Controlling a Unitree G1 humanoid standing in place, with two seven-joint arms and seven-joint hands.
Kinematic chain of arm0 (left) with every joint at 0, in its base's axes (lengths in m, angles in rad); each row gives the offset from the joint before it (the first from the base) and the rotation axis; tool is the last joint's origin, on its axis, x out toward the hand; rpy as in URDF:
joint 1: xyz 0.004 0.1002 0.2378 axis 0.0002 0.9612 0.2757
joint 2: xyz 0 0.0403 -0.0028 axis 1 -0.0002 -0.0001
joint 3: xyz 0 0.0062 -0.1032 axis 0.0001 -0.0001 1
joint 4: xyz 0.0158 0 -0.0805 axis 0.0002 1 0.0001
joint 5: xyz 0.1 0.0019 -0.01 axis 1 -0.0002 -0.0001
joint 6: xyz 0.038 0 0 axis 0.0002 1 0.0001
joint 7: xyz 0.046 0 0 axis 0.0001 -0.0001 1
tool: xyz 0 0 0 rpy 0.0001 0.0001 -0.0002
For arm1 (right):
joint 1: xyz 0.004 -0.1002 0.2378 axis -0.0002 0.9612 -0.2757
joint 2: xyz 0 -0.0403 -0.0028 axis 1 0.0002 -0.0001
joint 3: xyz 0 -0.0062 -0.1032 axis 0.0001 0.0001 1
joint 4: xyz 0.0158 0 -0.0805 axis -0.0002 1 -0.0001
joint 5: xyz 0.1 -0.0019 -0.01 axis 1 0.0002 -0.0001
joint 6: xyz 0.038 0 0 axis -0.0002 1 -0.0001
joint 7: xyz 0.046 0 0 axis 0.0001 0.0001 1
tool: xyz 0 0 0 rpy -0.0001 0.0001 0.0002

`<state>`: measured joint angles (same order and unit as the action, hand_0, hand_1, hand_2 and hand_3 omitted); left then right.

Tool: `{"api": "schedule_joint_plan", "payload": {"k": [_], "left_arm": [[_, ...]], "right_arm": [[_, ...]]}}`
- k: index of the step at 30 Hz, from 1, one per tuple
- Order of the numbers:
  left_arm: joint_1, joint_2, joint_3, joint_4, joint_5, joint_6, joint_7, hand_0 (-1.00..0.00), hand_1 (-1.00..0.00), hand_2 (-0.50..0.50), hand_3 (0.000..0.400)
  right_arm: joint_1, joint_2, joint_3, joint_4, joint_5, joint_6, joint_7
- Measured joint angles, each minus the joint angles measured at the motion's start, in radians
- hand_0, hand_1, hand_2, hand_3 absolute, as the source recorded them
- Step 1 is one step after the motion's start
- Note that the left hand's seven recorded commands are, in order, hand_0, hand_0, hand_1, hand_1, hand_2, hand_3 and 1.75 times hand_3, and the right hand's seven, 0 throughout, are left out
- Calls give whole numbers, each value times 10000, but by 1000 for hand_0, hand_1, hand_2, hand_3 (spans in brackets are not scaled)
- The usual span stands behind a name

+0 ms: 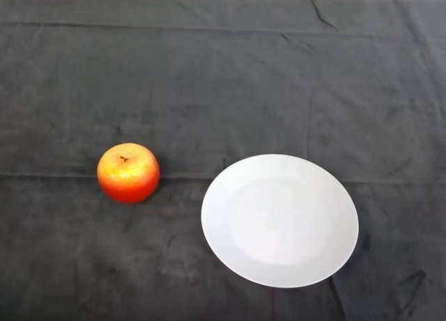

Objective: Move the apple to the plate

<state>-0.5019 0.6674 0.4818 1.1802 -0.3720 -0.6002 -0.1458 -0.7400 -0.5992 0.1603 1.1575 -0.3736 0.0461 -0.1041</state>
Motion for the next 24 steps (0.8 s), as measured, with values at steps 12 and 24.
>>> {"api": "schedule_joint_plan", "payload": {"k": [12,24], "left_arm": [[-22,-488,-833,-1,725,-6,-1330,0,0,0,0],[-661,-1230,-1981,-1,1627,-79,-2151,0,0,0,0]], "right_arm": [[0,0,0,0,0,1,0],[0,-1,0,0,0,1,0]]}}
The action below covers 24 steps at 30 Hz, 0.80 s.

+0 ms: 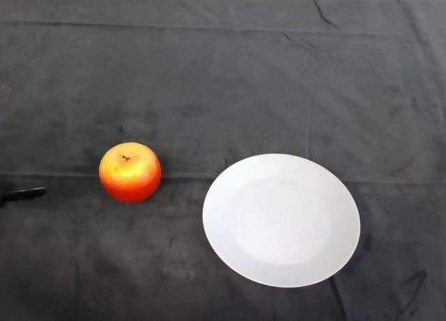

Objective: Move the apple to the plate

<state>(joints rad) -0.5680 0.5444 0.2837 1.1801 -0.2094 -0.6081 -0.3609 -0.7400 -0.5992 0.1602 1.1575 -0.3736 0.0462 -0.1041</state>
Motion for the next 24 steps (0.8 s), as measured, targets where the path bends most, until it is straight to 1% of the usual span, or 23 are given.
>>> {"api": "schedule_joint_plan", "payload": {"k": [3,5,9,11,12,17,19,24], "left_arm": [[-151,-209,-322,-53,98,-38,-157,0,0,0,0],[-156,-353,-421,-100,332,-41,-293,0,0,0,0],[-155,-640,-773,-140,463,-43,-514,0,0,0,0],[-156,-792,-826,-186,644,-45,-604,0,0,0,0],[-156,-835,-909,-192,753,-45,-628,0,0,0,0],[-157,-1044,-1207,-298,909,-132,-834,0,0,0,0],[-157,-1110,-1270,-302,1105,-165,-905,0,0,0,0],[-157,-1301,-1633,-303,1335,-191,-972,0,0,0,0]], "right_arm": [[0,1,0,0,0,-1,0],[0,1,0,0,0,0,0],[0,0,0,0,0,1,0],[0,0,0,0,0,0,0],[0,1,0,0,0,1,0],[0,0,0,0,0,1,0],[0,0,0,0,0,1,0],[0,0,0,0,0,2,0]]}}
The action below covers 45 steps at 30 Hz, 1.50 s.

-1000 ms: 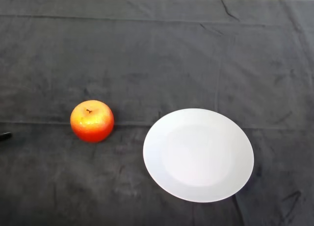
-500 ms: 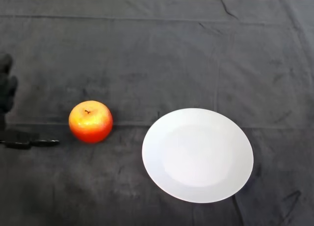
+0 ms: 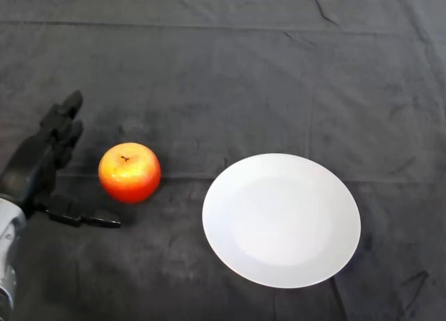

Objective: Move the apple to the plate

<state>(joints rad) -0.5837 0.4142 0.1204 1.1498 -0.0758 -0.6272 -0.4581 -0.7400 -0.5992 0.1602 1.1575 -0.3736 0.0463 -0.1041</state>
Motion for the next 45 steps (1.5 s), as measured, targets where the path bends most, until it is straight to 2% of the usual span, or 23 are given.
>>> {"api": "schedule_joint_plan", "payload": {"k": [16,17,18,19,21,22,23,24,25,26,27,30,32,45], "left_arm": [[-68,-481,-728,-1,602,0,-165,0,0,0,0],[-82,-497,-761,-1,605,-1,-179,-27,0,-14,11],[-105,-515,-780,0,608,0,-182,-94,0,-47,38],[-159,-523,-830,0,611,0,-188,-510,0,-255,204],[-282,-521,-929,-1,611,0,-195,-706,0,-353,282],[-320,-522,-964,-3,611,-1,-214,-937,-239,-349,375],[-334,-521,-988,-3,611,-1,-231,-969,-294,-337,387],[-334,-522,-1005,-3,614,-1,-256,-1000,-475,-263,400],[-334,-522,-1017,-3,616,-1,-277,-1000,-604,-198,400],[-334,-522,-1026,-3,622,-1,-305,-1000,-655,-173,400],[-334,-522,-1040,-3,624,-1,-342,-1000,-831,-84,400],[-334,-522,-1051,-3,627,-2,-352,-1000,-945,-27,400],[-334,-521,-1052,-3,630,-8,-351,-1000,-965,-18,400],[-383,-522,-1079,-60,849,-22,-150,-1000,-1000,0,400]], "right_arm": [[0,0,0,0,0,0,0],[0,0,0,0,0,0,0],[0,0,0,0,0,0,0],[0,0,0,0,0,0,0],[0,0,0,0,0,0,0],[0,1,0,0,0,0,0],[0,0,0,0,0,0,0],[0,0,0,0,0,0,0],[0,0,0,0,0,0,0],[0,0,0,0,0,0,0],[0,0,0,0,0,0,0],[0,0,0,0,0,0,0],[0,0,0,0,0,0,0],[0,0,0,0,0,0,0]]}}
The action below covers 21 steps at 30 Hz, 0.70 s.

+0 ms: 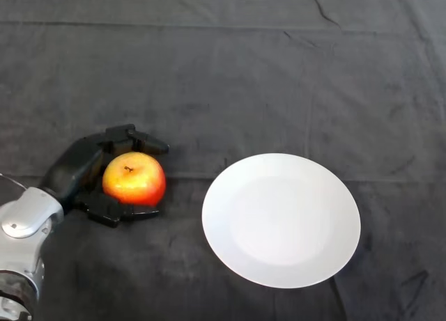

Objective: Move the apple to the plate

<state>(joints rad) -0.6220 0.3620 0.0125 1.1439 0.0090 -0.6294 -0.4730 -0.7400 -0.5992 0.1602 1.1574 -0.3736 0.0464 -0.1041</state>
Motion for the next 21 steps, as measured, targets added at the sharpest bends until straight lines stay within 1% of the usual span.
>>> {"api": "schedule_joint_plan", "payload": {"k": [6,11,15,18,21], "left_arm": [[-65,-3,-44,-74,147,0,349,-1000,-1000,0,400],[-229,-82,-58,-882,197,0,792,-1000,-1000,0,400],[-275,-194,-88,-1748,259,-28,1364,-1000,-1000,0,400],[-277,-340,-321,-2122,554,-176,1802,-1000,-1000,0,400],[-276,-588,-471,-2373,719,-244,2117,-1000,-1000,0,400]], "right_arm": [[0,0,0,0,0,0,0],[0,0,0,0,0,2,0],[0,0,0,-2,0,2,0],[0,0,0,-2,0,4,0],[0,0,0,-3,0,3,0]]}}
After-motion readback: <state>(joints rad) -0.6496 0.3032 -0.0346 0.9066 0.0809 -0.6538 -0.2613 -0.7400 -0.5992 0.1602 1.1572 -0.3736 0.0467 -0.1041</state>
